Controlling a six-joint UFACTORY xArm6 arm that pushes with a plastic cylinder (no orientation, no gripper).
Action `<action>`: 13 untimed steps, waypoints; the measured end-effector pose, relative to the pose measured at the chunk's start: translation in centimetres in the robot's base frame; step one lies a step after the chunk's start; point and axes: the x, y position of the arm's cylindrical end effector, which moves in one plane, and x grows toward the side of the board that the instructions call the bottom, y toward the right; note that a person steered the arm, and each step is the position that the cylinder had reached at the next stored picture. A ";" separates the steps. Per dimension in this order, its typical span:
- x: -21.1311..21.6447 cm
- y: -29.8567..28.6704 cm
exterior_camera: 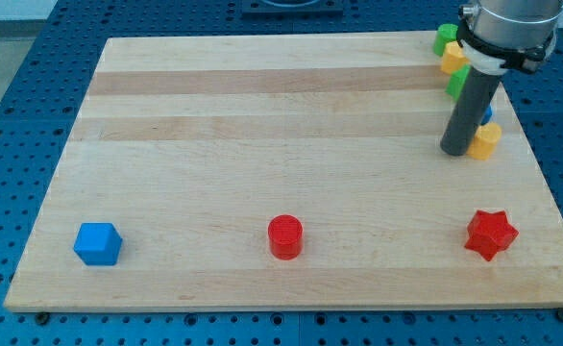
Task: Slide red circle below the yellow heart
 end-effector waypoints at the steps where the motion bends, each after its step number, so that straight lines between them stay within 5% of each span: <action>1: 0.0 -0.1; 5: 2.8 -24.8; 9: 15.2 -27.8; 13: 13.3 -20.7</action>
